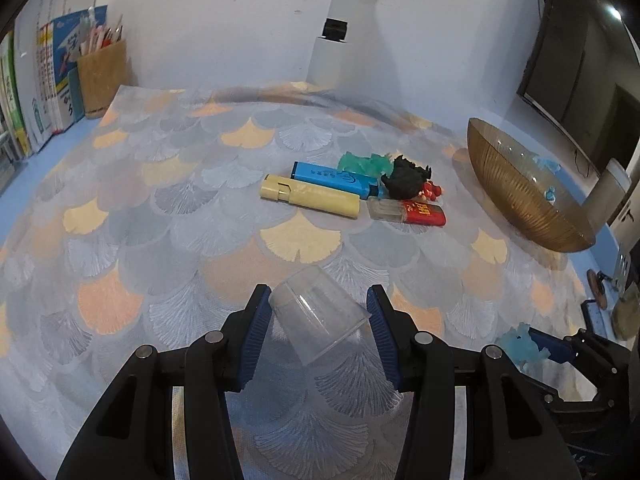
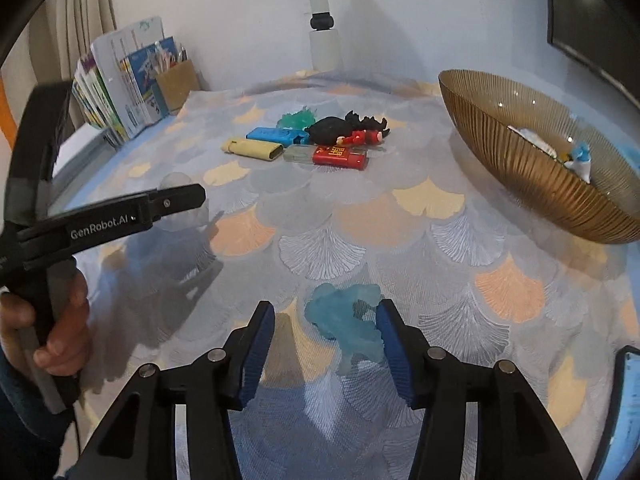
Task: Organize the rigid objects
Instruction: 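Carry the cup and gummy toy over the bowl and open both grippers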
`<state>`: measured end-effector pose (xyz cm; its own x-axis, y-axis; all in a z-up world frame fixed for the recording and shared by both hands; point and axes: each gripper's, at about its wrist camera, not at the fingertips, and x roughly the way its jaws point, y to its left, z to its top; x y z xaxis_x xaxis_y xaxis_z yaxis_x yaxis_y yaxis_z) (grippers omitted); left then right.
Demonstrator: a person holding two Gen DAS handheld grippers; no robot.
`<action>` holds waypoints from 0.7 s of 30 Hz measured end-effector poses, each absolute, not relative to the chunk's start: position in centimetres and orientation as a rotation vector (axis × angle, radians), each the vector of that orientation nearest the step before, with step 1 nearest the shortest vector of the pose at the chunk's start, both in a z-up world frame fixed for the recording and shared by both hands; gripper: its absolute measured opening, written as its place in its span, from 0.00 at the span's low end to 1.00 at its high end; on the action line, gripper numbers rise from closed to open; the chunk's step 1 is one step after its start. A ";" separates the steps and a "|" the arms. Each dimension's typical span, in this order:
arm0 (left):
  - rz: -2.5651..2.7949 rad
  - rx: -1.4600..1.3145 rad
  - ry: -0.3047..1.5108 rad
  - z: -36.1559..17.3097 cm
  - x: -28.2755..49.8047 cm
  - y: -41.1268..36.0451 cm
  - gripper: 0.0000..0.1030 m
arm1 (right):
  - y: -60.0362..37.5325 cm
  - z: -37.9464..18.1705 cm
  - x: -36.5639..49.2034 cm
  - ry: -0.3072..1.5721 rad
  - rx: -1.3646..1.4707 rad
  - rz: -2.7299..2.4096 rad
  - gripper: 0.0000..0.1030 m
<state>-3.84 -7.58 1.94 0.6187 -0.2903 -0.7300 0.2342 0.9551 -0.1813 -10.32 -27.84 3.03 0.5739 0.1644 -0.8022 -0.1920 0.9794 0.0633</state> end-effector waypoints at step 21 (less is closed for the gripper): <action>-0.486 -0.006 0.720 12.2 -2.7 -17.7 0.45 | -38.1 16.4 -12.2 0.718 0.057 0.083 0.35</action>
